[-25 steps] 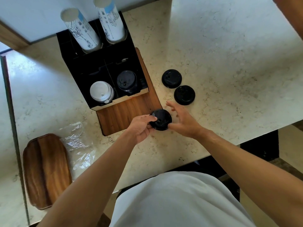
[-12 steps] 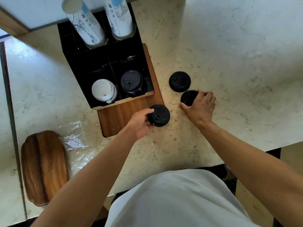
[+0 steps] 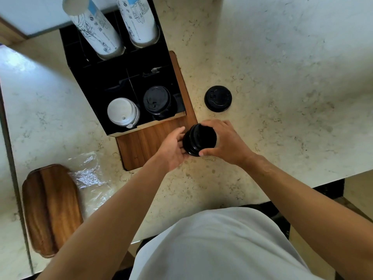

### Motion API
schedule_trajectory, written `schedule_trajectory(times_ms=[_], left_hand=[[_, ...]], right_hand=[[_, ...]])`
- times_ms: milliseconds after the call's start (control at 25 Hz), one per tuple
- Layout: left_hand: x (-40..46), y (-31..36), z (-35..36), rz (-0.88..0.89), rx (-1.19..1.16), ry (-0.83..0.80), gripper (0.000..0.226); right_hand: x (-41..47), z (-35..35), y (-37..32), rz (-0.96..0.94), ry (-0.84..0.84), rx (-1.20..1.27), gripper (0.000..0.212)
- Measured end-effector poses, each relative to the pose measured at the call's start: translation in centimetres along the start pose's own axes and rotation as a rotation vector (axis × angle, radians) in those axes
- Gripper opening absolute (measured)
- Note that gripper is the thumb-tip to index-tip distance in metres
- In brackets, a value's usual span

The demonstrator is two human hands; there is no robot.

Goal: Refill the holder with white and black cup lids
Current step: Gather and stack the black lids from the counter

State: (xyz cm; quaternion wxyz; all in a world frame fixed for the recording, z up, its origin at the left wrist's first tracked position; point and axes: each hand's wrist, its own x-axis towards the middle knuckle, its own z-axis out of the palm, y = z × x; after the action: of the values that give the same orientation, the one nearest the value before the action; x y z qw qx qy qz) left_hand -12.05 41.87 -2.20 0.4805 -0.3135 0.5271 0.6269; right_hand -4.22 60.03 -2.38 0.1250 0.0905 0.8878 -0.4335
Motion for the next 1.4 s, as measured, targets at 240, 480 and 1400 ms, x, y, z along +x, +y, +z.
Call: schedule_trajectory(times_ms=[240, 480, 1400], left_hand=[[-0.1, 0.2, -0.3, -0.001, 0.034, -0.008, 0.040], [0.0, 0.6, -0.5, 0.041, 0.103, 0.005, 0.031], [-0.3, 0.5, -2.3, 0.031, -0.049, -0.052, 0.035]], right_hand=[[1.4, 0.4, -0.4, -0.089, -0.227, -0.103, 0.091], [2.0, 0.9, -0.4, 0.019, -0.281, -0.028, 0.104], [3.3, 0.3, -0.1, -0.001, 0.180, 0.088, 0.059]])
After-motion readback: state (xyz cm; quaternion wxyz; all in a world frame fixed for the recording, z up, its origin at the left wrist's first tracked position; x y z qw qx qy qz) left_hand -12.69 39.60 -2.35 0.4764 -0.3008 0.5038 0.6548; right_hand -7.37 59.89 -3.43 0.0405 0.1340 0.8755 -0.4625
